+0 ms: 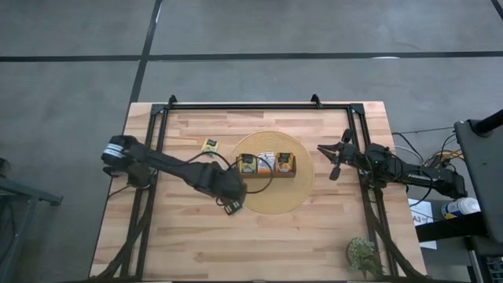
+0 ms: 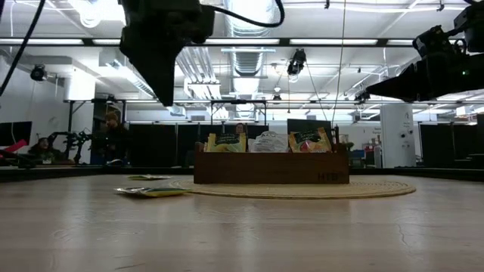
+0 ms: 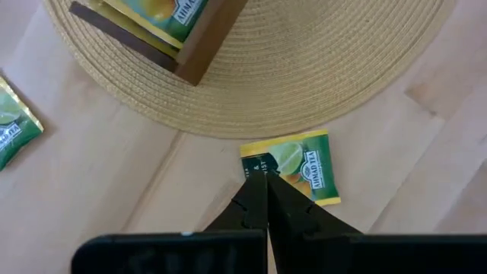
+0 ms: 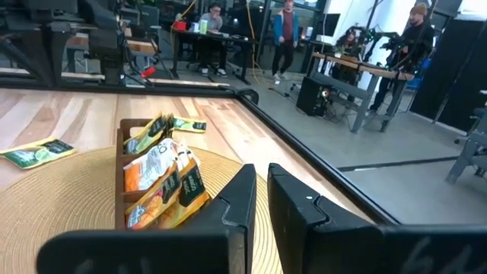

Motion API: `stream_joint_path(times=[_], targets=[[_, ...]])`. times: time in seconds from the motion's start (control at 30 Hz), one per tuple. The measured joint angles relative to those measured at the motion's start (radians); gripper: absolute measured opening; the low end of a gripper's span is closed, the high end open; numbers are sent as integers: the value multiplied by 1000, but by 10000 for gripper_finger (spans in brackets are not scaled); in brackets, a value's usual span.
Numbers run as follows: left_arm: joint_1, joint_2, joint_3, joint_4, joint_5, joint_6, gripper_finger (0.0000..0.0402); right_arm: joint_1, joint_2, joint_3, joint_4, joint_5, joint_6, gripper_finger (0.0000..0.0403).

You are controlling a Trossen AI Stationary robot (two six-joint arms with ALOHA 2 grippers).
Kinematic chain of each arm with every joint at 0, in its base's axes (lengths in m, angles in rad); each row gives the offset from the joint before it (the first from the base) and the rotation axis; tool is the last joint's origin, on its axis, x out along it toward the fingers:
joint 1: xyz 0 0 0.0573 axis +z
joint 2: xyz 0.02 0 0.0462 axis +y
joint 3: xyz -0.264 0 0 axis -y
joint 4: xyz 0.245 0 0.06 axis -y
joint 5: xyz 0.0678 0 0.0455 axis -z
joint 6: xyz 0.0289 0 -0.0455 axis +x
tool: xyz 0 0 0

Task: Pick & Place Tea
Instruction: Put the yellow tea bag into the left section of the wooden organizer

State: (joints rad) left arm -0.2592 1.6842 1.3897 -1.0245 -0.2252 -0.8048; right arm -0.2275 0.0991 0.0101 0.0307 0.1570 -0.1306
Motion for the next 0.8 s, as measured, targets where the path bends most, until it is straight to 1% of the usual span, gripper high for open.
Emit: stream_joint_path(times=[0.1, 0.2, 0.37, 0.6, 0.7, 0.8], targets=[[0, 26, 4, -2, 10, 32, 9, 0, 14, 0, 0, 0, 0, 34], [0, 52, -3, -22, 28, 38, 32, 0, 29, 0, 0, 0, 0, 34], [0, 80, -3, -39, 30, 38, 94, 0, 51, 0, 2, 0, 0, 34], [4, 135, -3, -24, 30, -15, 187, 0, 64, -1, 2, 1, 1, 34], [4, 166, -4, -20, 30, -31, 216, 0, 64, -1, 2, 0, 0, 34], [4, 194, -6, -3, 30, -34, 229, 0, 64, -1, 3, 0, 0, 34]])
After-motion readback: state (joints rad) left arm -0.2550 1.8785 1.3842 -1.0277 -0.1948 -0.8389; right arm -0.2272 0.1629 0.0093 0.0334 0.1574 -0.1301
